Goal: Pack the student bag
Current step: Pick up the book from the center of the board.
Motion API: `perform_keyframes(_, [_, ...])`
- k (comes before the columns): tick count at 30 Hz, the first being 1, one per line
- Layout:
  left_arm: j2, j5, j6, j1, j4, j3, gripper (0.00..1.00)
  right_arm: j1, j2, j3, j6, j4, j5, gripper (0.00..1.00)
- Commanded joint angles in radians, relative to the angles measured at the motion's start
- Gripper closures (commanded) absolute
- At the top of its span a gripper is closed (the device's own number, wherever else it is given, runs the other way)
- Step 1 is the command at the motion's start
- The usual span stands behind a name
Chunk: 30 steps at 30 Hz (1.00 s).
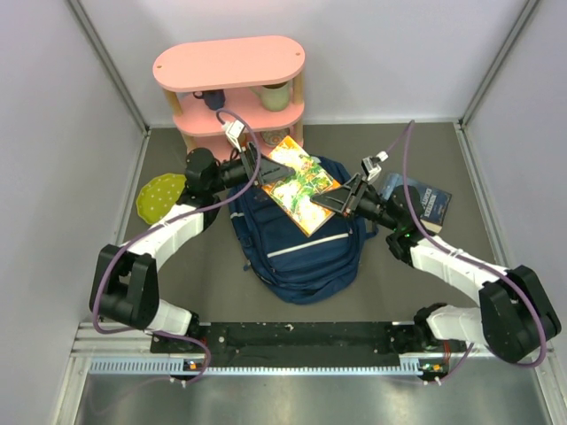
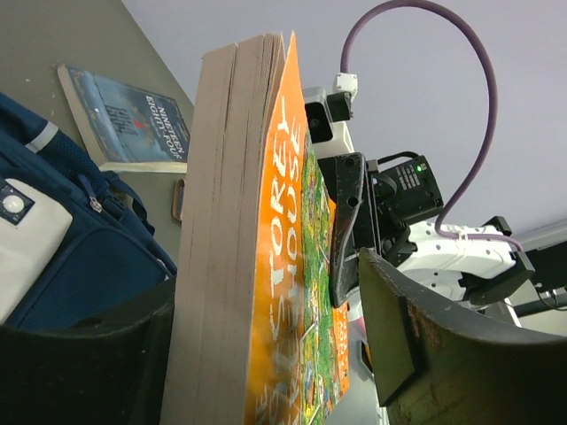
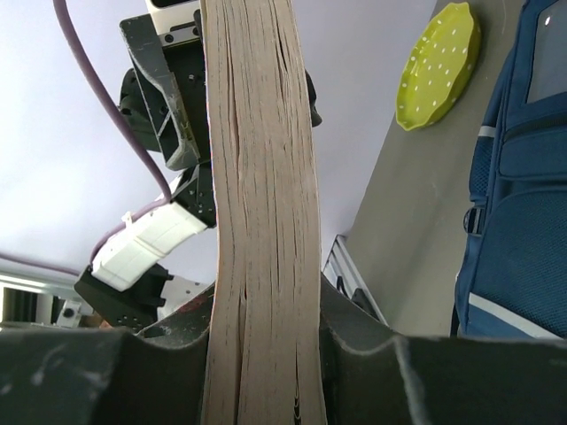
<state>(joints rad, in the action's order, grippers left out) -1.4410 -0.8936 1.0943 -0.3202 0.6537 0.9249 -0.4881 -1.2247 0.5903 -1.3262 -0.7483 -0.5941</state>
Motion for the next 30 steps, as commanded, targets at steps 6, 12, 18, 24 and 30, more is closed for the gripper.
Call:
perform_keyframes(6, [0.010,-0.028,-0.088,0.000,-0.018,0.052,1.00,0.025,0.103,0.075,0.105,0.105,0.025,1.00])
perform_keyframes(12, [0.019,-0.011,-0.097,0.001,-0.057,0.054,0.59,0.029,0.191,0.077,0.179,0.231,0.109,1.00])
perform_keyframes(18, [0.036,-0.011,-0.089,0.003,-0.049,0.042,0.30,0.040,0.260,0.060,0.206,0.277,0.189,1.00])
perform_keyframes(24, [0.041,-0.033,-0.063,0.007,-0.008,0.035,0.17,0.046,0.280,0.034,0.193,0.260,0.220,1.00])
perform_keyframes(30, [0.025,-0.036,-0.022,0.007,0.052,0.037,0.17,0.048,0.225,0.036,0.147,0.172,0.145,1.00])
